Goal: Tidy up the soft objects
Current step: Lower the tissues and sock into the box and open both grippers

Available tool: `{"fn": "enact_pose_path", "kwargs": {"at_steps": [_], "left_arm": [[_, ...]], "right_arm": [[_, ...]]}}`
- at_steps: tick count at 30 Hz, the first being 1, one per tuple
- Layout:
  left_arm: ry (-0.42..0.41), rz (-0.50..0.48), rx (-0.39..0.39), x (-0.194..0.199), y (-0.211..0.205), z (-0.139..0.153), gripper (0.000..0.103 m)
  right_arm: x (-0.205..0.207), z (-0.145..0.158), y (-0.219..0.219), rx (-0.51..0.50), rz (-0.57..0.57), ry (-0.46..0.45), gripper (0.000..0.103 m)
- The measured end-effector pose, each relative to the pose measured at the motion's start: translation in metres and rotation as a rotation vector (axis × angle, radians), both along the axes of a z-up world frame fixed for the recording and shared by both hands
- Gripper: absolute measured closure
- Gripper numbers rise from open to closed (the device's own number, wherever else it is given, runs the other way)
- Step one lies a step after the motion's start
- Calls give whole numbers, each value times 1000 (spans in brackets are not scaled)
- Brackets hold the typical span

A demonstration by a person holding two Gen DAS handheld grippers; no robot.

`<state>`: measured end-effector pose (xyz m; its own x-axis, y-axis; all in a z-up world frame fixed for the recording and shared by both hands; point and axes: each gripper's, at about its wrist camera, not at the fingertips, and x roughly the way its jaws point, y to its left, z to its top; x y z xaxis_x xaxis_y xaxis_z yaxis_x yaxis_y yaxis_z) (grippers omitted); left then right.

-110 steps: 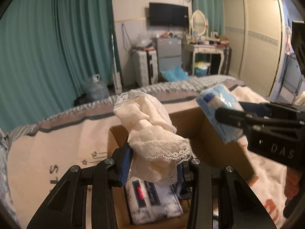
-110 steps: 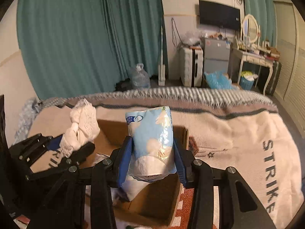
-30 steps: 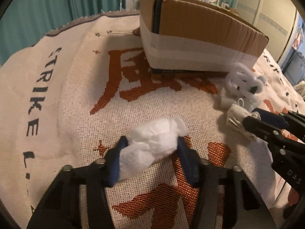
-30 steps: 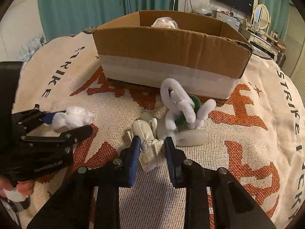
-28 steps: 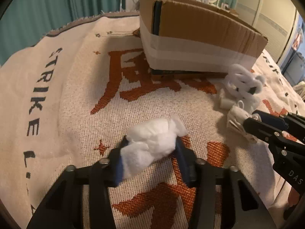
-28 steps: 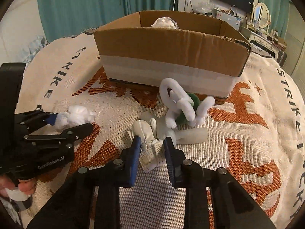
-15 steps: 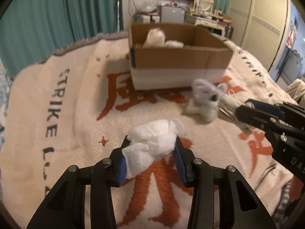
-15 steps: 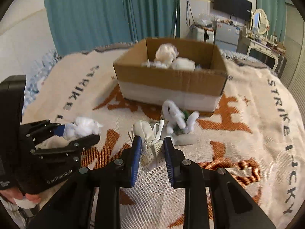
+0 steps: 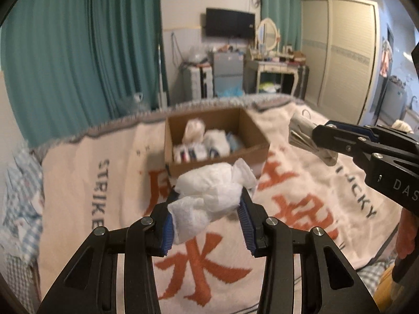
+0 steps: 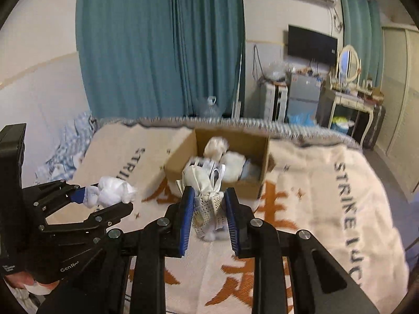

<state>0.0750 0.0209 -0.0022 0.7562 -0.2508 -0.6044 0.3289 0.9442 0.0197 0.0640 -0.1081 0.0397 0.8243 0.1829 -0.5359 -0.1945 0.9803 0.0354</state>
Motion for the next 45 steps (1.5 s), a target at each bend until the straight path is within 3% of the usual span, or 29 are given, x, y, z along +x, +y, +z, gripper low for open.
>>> {"fn": "enact_pose_path", "kwargs": {"at_steps": [7,15,23,31,33,35,36,37,39,45], "left_arm": [[-52,2,-25,33,-17,23,62],[-36,36,-29,116,-31,13,62],[2,61,34,193,-43,-34,62],[49,74,51,239,-49,-82,62],[59,72,58,242,-51,-90,61],[44,84,81,240,-55,-94,58],[43,92,96,239,-57,-94,57],[54,94,108,239,-59,-95,47],[63,95,114,238,-57,-92,30],[30,141,72,213,-47,-50,28]], "right_arm": [[22,34,-16,-21,0,-57,79],[95,38,-29,-23,-8,-68,79],[198,-13,-33,-1,-22,2,79],[263,-76,-38,17,-20,88,78],[269,-87,-41,13,-25,96,76],[272,-94,-46,21,-40,107,57],[273,-96,-49,31,-44,108,53],[273,-96,-53,40,-49,107,51],[270,-92,-57,42,-52,108,51],[233,-46,-59,15,-51,57,51]]}}
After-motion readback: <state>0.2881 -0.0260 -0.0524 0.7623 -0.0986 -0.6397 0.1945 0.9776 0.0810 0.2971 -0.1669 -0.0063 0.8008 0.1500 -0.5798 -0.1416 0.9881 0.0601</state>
